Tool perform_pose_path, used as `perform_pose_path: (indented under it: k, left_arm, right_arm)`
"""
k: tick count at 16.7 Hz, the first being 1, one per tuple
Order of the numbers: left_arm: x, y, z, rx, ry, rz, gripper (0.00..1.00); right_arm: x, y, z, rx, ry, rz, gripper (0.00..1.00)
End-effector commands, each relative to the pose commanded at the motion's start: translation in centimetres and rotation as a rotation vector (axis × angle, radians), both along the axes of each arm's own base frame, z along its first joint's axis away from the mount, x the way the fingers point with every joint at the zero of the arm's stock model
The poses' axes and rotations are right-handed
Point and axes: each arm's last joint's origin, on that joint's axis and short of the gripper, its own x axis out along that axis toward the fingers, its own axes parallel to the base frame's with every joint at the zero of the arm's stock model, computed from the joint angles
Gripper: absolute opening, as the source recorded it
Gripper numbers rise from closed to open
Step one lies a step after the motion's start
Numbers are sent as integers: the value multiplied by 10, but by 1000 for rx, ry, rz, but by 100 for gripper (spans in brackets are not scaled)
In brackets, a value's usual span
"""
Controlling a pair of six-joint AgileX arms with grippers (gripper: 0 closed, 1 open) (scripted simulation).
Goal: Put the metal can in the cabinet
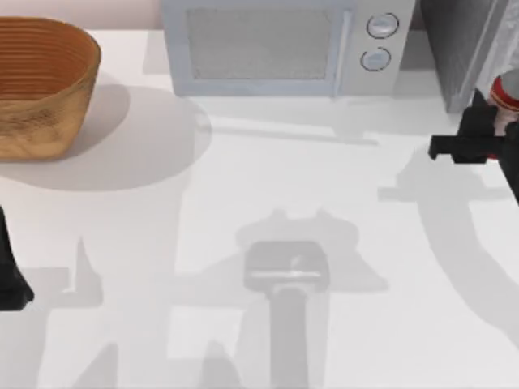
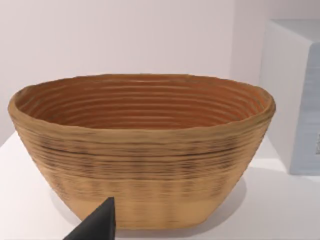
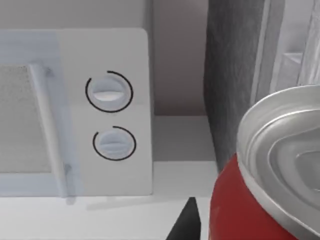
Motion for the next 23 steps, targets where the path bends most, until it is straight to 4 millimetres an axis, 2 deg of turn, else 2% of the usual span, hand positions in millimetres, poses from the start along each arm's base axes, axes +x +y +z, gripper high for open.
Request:
perform_pose_path:
  k: [4,9,13,16,19,23]
  left_arm:
    - [0,0,0,0,0,0,100]
    - [0,0,0,0,0,0,100]
    - [0,0,0,0,0,0,100]
    - [0,0,0,0,0,0,100]
    - [0,0,0,0,0,0,100]
    - [0,0,0,0,0,0,100]
  right_arm:
    - [-20,-20,18,15,-44,-2,0]
    - [-67,-55,26,16,-88,-10,0]
    - [-106,-77,15,10,-120,-11,0]
    - [-128,-86,-1,3,-144,-5,0]
    - [-141,-92,-16,-4,-167,3,0]
    - [-147,-94,-28,-12,-181,10,0]
